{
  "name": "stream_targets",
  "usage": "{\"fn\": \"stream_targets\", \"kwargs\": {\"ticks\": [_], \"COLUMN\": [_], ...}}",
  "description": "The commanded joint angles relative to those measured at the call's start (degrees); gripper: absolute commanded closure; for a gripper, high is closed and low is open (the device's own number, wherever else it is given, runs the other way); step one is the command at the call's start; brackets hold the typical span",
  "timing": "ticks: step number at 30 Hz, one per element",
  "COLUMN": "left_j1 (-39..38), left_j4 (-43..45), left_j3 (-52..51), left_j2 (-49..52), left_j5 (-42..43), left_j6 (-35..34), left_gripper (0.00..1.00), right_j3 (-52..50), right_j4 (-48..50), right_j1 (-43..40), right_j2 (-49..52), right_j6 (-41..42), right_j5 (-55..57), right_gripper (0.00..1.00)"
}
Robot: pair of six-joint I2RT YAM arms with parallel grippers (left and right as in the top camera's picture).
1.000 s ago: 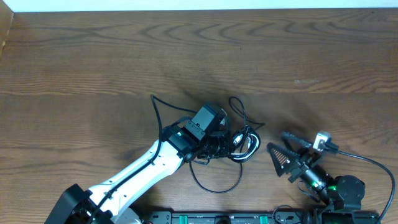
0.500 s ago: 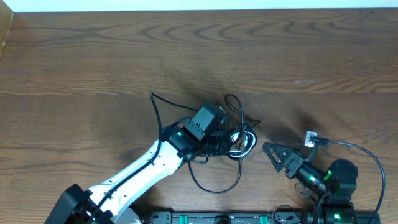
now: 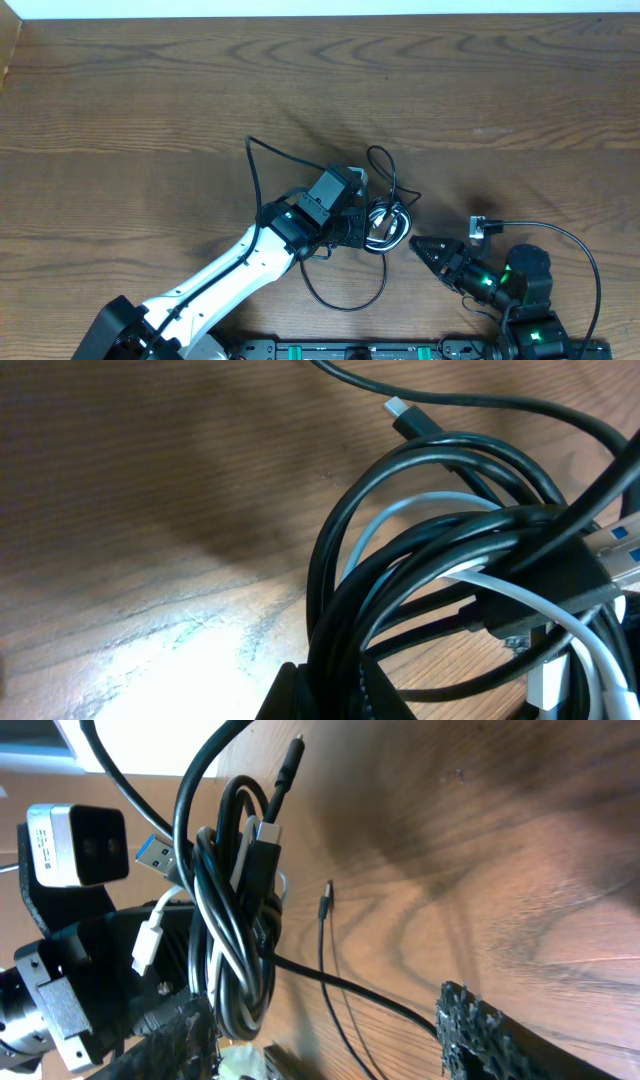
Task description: Untangle cables
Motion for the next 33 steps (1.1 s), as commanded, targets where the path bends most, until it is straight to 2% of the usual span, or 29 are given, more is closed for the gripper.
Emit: {"fn": "stream_targets", "kwargs": {"ticks": [1,5,8,9,12,16,17,23,33], "left_j1": [-1.0,-3.6,-5.6,-6.2,-7.4,-7.3,-7.3,-7.3,-2.8], "left_j4": [0.7,1.3,2.8,3.4,4.9,6.9,7.6,10.1,9.9], "left_j3": [0.9,0.9,0.9,0.9,0.9,0.9,0.9,0.9,0.9], "left_j2": [-0.1,-0.1,-0.1,-0.1,-0.3,-2.2,-3.0,-12.2,-23.2], "left_j5": [1.0,0.7,0.5,0.5,1.2,7.6,8.9,11.1,9.9], "left_j6": [1.4,3.0,3.3,3.3,3.3,3.3,3.3,2.9,2.9], "left_gripper": [0.93,0.93,0.93,0.93,0.92,0.93,0.93,0.93,0.92], "right_j3": [1.1,1.1,1.1,1.1,1.1,1.0,1.0,1.0,1.0], "right_j4": [2.0,7.0,6.4,5.3,1.6,-0.8,-0.9,-6.1,-6.1], "right_j1": [3.1,6.8,9.1,10.0,12.2,13.2,13.2,13.2,13.2], "right_j2": [0.0,0.0,0.0,0.0,0.2,0.2,0.2,0.3,3.4], "right_j6": [4.6,6.8,7.4,7.5,7.5,7.4,7.2,4.3,3.3], "right_j5": [5.8,8.0,11.4,13.1,17.8,19.5,19.5,24.5,27.9], "right_gripper": [0.33,0.29,0.36,0.4,0.66,0.96,0.99,0.99,0.99]}}
